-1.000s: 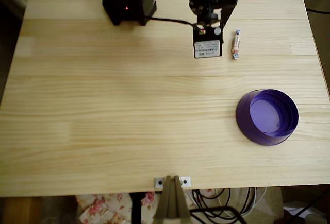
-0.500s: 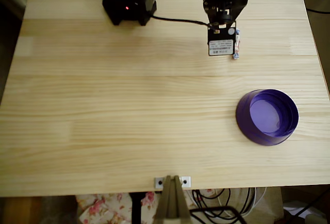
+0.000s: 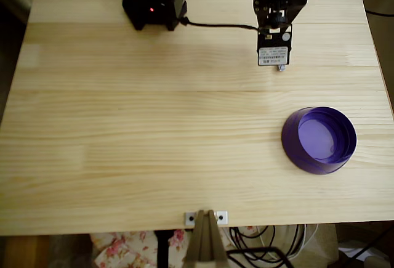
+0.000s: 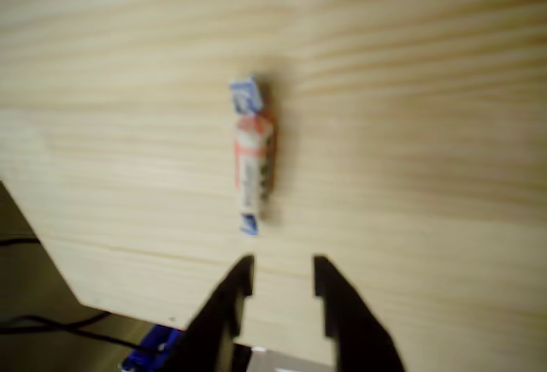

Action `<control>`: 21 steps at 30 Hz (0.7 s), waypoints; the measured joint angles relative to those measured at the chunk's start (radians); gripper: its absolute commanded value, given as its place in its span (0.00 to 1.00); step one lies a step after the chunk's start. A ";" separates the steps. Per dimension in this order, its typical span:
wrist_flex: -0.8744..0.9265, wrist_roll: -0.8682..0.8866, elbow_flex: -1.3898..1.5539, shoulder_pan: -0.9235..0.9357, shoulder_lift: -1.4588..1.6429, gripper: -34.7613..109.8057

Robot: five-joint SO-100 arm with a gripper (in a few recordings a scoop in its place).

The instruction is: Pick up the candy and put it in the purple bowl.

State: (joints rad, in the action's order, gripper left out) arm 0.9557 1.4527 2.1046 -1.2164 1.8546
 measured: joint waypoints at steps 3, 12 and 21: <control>-0.015 0.006 -0.015 0.006 -0.020 0.35; 0.000 0.044 -0.127 -0.005 -0.140 0.40; -0.020 0.041 -0.222 -0.052 -0.276 0.40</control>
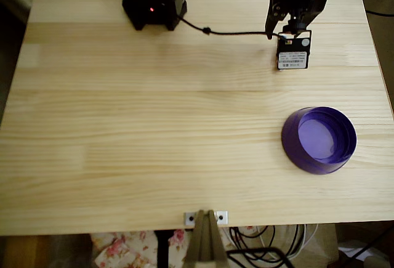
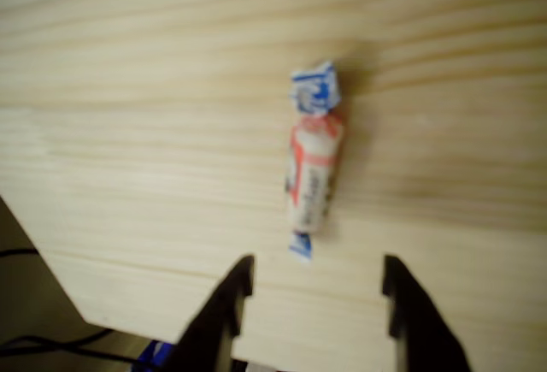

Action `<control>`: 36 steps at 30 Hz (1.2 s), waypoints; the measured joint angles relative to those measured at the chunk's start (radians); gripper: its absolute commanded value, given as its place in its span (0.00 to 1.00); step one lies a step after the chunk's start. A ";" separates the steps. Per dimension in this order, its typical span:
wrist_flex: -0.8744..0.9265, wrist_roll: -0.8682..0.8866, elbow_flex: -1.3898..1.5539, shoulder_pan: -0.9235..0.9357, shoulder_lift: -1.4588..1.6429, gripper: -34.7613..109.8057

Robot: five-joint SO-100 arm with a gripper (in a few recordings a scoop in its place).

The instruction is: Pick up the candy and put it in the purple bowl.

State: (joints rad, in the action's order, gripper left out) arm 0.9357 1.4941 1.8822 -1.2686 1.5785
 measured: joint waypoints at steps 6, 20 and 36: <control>-0.035 -0.020 -0.002 0.008 -0.028 0.40; -0.052 -0.057 -0.011 0.028 -0.054 0.40; -0.086 -0.057 -0.041 0.048 -0.103 0.40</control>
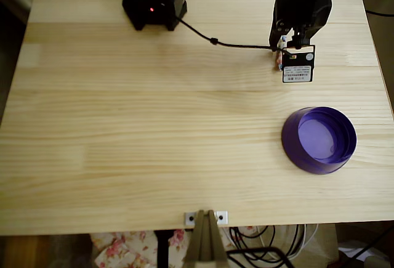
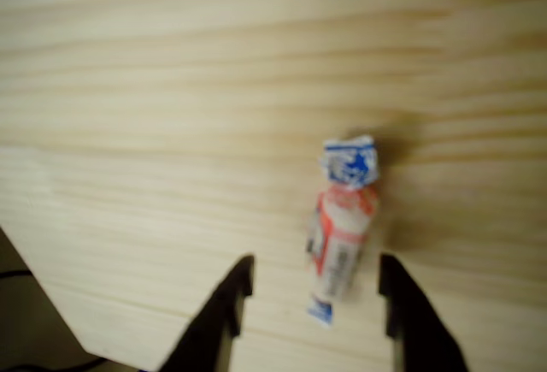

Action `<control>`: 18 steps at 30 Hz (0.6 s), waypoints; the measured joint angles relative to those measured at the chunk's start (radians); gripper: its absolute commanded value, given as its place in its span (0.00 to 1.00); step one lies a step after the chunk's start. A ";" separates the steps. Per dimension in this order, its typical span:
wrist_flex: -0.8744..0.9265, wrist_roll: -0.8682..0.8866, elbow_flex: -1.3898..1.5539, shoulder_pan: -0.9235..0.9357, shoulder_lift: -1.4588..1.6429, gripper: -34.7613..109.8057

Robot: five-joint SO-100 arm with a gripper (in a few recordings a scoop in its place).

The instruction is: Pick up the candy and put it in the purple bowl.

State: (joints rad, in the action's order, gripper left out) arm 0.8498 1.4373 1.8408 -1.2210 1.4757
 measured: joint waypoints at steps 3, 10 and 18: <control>0.000 0.000 0.000 0.015 0.000 0.40; 0.000 -0.002 -0.002 0.014 -0.028 0.38; -0.011 0.009 -0.017 0.015 -0.054 0.34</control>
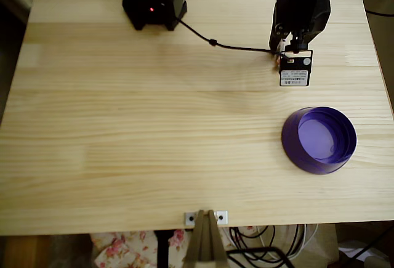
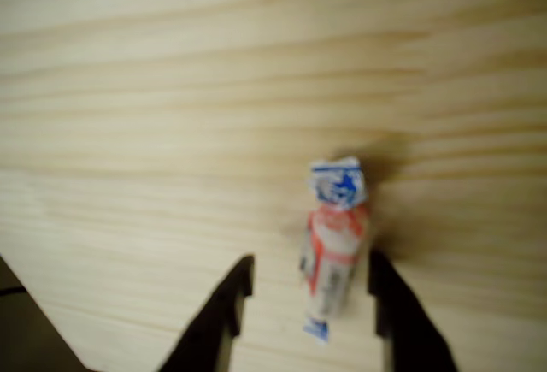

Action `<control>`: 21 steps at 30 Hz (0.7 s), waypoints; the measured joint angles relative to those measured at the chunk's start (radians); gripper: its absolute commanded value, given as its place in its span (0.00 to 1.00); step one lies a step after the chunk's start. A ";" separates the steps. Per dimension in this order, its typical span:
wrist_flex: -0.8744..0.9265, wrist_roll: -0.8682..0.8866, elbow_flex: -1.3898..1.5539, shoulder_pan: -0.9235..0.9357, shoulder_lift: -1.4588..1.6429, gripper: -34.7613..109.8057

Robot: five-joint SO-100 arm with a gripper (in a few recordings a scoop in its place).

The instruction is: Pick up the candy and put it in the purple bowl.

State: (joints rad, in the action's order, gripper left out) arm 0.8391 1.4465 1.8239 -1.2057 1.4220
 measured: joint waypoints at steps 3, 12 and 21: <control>-0.021 0.006 0.008 0.000 0.000 0.31; -0.054 0.051 0.028 -0.002 -0.005 0.24; 0.026 0.000 0.044 0.002 0.035 0.24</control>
State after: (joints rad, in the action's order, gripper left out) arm 0.8652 1.4465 1.8684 -1.2042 1.4573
